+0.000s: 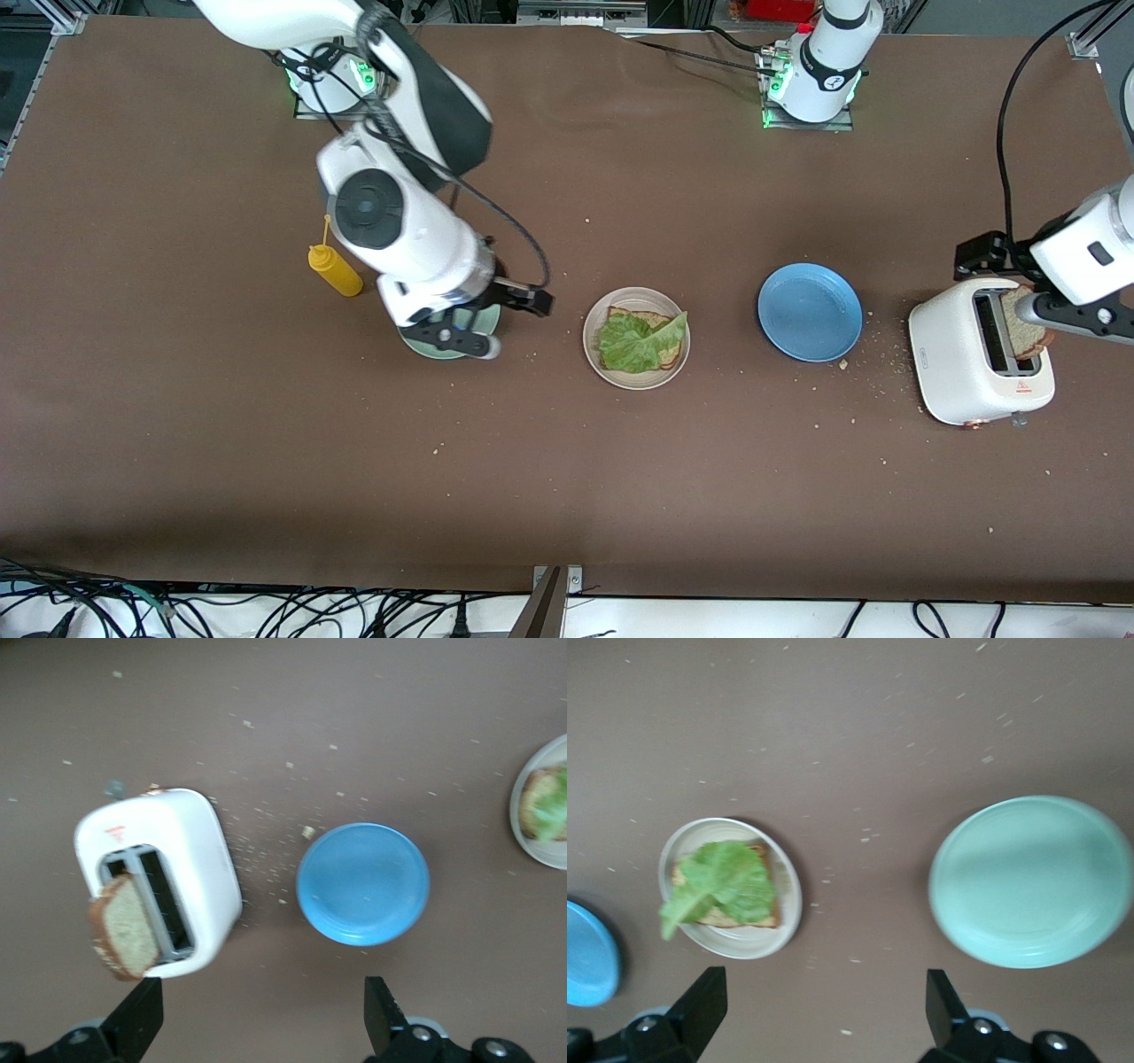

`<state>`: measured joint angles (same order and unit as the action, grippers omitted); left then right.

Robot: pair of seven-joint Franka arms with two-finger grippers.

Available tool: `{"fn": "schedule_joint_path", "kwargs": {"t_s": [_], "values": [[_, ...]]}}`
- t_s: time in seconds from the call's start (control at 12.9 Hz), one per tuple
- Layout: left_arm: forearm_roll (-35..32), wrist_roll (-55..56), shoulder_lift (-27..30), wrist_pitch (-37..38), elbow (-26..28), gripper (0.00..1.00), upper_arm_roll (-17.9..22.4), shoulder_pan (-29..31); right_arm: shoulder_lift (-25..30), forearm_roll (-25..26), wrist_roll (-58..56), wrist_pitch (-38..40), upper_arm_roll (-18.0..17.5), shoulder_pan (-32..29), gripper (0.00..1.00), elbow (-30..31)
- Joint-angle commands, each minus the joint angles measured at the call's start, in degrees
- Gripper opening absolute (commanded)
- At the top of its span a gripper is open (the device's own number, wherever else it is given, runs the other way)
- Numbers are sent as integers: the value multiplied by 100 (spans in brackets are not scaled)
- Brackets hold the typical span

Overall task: Make sandwich in beige plate with both arms
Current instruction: 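Withdraw the right gripper past the mint plate to its rest spot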

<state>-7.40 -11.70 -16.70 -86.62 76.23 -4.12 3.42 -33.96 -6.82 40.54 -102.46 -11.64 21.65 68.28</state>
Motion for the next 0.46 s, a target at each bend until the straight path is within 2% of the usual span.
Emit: {"fn": "schedule_joint_path", "kwargs": {"t_s": [0.0,0.15,0.39], "values": [[-402,-25,-149,-285,-2,100,25,106,442,102,-1455,655,520,-82,99,168],[-411,-34,-315,-513,-2,100,17,378,609,190,-2782,718,1013,-82,100,177],[-175,-51,-474,-725,94,100,-10,914,724,190,-3945,727,1549,-82,100,177]]}}
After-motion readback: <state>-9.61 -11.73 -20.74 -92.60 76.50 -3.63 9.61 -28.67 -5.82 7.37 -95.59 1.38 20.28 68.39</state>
